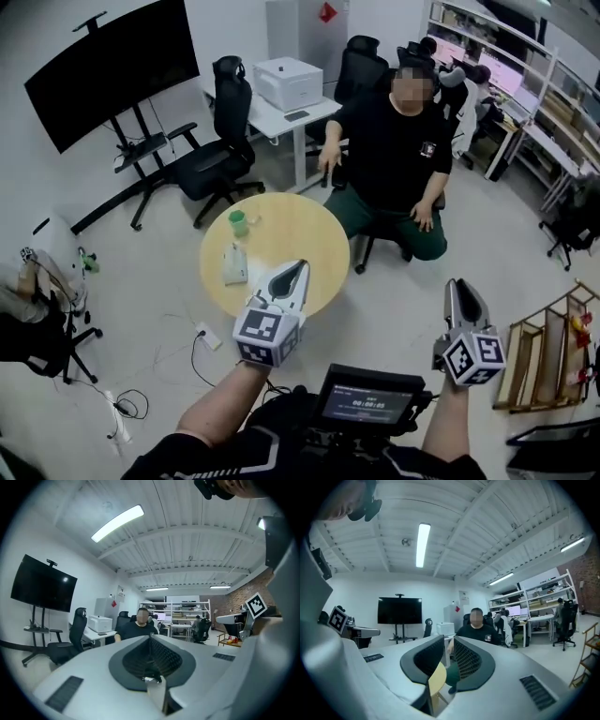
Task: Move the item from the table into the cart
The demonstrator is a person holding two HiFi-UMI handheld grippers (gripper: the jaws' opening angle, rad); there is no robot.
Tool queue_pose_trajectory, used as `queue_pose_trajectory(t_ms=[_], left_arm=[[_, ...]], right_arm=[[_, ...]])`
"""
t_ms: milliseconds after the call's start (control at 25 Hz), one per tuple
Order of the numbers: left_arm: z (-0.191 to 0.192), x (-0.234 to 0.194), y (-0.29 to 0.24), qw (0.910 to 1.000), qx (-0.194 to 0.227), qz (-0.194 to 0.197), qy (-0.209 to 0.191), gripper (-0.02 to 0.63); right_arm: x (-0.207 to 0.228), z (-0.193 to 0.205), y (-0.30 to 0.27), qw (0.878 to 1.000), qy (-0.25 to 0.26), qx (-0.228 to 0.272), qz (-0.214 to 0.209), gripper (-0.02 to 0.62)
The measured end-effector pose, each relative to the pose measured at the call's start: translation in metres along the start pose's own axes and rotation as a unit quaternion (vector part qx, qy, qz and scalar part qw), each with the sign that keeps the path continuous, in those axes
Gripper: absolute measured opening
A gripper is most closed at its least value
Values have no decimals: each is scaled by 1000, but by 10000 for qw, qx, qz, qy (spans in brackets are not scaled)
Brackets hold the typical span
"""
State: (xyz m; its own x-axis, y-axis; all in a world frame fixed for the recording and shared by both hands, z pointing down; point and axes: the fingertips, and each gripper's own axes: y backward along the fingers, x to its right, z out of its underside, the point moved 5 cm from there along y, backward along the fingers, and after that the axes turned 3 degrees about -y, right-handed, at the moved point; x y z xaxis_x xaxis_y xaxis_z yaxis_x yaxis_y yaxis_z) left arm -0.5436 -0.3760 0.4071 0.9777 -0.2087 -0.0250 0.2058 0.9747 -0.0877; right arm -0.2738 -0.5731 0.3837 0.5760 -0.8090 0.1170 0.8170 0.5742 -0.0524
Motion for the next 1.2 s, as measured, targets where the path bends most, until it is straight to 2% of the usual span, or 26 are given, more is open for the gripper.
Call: queue_pose_trajectory(t_ms=[80, 120, 160, 320, 560, 720, 800, 840, 1000, 1040, 1120, 1200], left_arm=[[10, -49, 9, 9996, -74, -258, 18, 14], [14, -73, 10, 9991, -115, -400, 51, 14], [16, -93, 8, 9983, -156, -548, 110, 12], [15, -153, 7, 9925, -215, -1171, 284, 12], [17, -220, 29, 9732, -344, -2236, 405, 14], [20, -242, 47, 9645, -434, -2576, 381, 15], [26, -262, 69, 9586, -544, -2761, 431, 15], [30, -275, 81, 9550, -635, -2867, 418, 15], [33, -348, 118, 9452, -873, -3110, 475, 19], [37, -368, 123, 9444, -923, -3112, 519, 40], [53, -408, 132, 9431, -1016, -3106, 615, 57], [75, -448, 139, 9413, -1077, -3123, 698, 58]], right_arm=[[-37, 9, -46, 9993, -34, -106, -355, 73], [-53, 12, -70, 9982, -79, -159, -568, 124], [-67, 14, -94, 9966, -123, -211, -783, 133], [-108, 20, -176, 9888, -96, -423, -1425, 132], [-154, 36, -257, 9713, -205, -810, -2225, 133], [-183, 48, -293, 9585, -145, -986, -2672, 133], [-218, 54, -306, 9499, -120, -1168, -2895, 201], [-239, 55, -311, 9463, -120, -1225, -2988, 204], [-333, 60, -345, 9352, -21, -1433, -3239, 204], [-355, 67, -356, 9316, -5, -1546, -3290, 204], [-397, 90, -376, 9224, 34, -1820, -3406, 250], [-437, 120, -395, 9136, 88, -2103, -3479, 250]])
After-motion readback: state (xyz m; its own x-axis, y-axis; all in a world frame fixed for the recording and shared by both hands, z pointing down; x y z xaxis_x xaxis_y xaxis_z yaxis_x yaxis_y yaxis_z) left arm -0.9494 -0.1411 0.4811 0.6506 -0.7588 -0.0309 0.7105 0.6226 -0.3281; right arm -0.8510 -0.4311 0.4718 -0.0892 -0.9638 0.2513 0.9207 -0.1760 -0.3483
